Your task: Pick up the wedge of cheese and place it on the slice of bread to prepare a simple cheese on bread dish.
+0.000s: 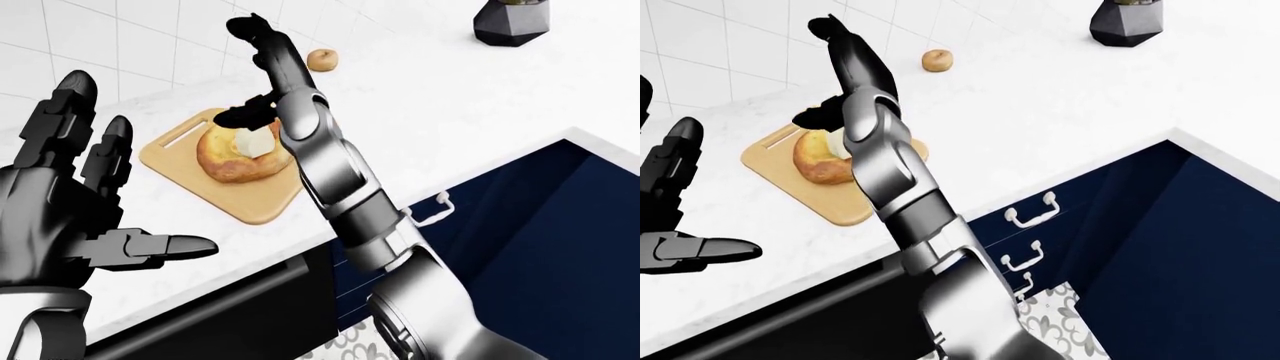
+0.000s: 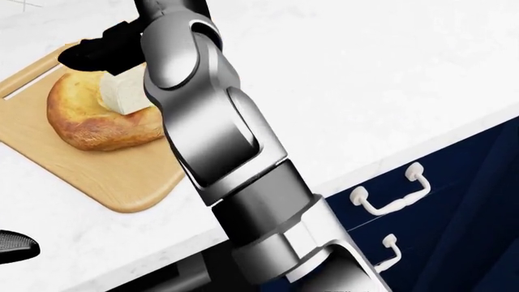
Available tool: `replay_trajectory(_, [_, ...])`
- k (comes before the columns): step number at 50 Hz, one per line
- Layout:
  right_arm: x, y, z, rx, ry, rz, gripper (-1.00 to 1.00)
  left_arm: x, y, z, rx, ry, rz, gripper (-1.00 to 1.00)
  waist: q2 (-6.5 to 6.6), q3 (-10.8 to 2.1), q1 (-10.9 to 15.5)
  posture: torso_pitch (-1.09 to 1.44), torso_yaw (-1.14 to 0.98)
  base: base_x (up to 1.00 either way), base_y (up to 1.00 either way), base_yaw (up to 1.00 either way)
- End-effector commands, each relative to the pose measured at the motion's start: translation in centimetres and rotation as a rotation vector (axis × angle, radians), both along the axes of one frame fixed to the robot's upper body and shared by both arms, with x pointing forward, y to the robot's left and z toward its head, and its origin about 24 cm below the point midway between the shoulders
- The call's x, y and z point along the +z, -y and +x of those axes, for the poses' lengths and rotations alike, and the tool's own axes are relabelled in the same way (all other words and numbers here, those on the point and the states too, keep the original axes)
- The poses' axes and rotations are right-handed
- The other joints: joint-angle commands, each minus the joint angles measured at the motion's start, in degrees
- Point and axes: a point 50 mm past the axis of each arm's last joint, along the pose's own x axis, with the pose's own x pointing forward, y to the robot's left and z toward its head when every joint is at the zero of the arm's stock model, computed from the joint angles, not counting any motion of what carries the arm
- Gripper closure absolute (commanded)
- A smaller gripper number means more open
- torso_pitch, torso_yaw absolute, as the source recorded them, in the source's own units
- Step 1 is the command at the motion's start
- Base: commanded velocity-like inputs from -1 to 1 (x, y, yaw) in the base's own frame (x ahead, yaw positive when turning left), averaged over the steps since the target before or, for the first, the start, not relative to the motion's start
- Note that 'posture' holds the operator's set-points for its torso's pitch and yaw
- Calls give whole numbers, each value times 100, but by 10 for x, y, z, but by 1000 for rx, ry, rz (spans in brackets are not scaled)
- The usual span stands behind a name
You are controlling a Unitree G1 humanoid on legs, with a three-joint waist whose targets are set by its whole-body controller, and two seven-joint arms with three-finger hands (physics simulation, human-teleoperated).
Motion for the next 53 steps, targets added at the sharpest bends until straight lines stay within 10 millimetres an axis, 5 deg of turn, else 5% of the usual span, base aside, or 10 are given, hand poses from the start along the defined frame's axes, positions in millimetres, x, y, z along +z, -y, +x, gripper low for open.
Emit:
replay_trajectory(1, [22,-3,-10,26,69,22,-42,10,0,-4,12,66,16,-100,47,-117,3,0,0,0,0,0])
replay_trajectory(9, [33,26,-27,26,67,92,-38,10,2,-3,10,66,17,-100,14,-109,19,0,0,0,0,0])
replay_trajectory(19, [38,87,-45,-52,84,160,-52,20,6,-4,7,78,28,-100,-53,-80,37,0,0,0,0,0])
replay_trajectory(26, [40,133,-61,-124,99,262,-100,30,5,-8,11,95,33,-100,-71,-83,31,0,0,0,0,0])
replay_trajectory(53, [21,253,-126,-372,164,444,-100,52,-9,-30,54,150,15,-100,-208,-3,62,0,0,0,0,0])
